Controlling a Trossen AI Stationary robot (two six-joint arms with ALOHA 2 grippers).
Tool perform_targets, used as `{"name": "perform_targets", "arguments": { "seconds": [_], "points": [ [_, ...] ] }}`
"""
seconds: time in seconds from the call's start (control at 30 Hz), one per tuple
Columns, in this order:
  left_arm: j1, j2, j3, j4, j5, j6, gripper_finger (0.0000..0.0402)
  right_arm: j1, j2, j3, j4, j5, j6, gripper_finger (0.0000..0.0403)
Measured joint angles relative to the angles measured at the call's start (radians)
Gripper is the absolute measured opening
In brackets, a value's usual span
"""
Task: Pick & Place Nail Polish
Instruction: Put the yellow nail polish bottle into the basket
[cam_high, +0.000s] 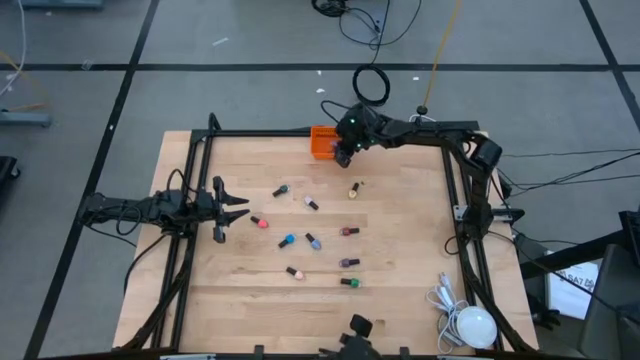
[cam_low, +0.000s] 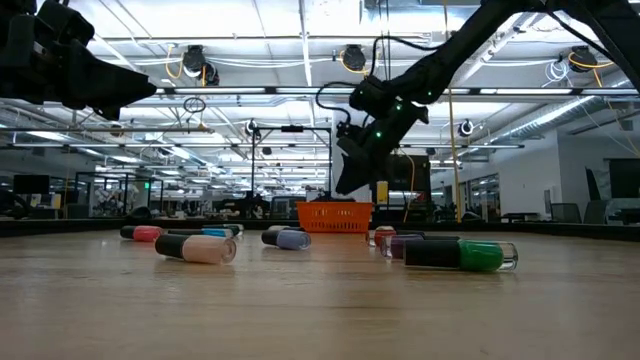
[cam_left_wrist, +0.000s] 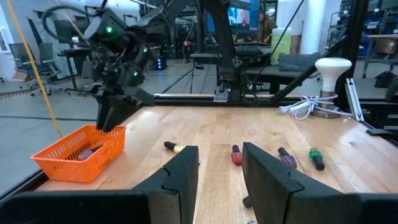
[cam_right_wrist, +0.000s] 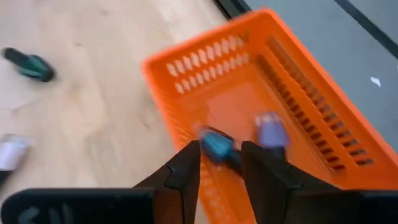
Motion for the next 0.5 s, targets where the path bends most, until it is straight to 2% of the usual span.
{"name": "perform_targets", "arguments": {
  "seconds": [0.13, 0.4, 0.5],
  "points": [
    [0.000, 0.000, 0.000, 0.000, 0.000, 0.000, 0.0124, 0.039, -0.034, 0.000, -0.010, -0.002, -0.002, 0.0106],
    [0.000, 0.000, 0.000, 0.000, 0.000, 0.000, 0.0124, 0.149, -0.051, -0.005, -0.242, -0.003, -0.062, 0.0106],
    [0.000, 0.000, 0.000, 0.000, 0.000, 0.000, 0.0124, 0.187, -0.051, -0.050, -0.273, -0.002, -0.107, 0.0105]
  ]
}}
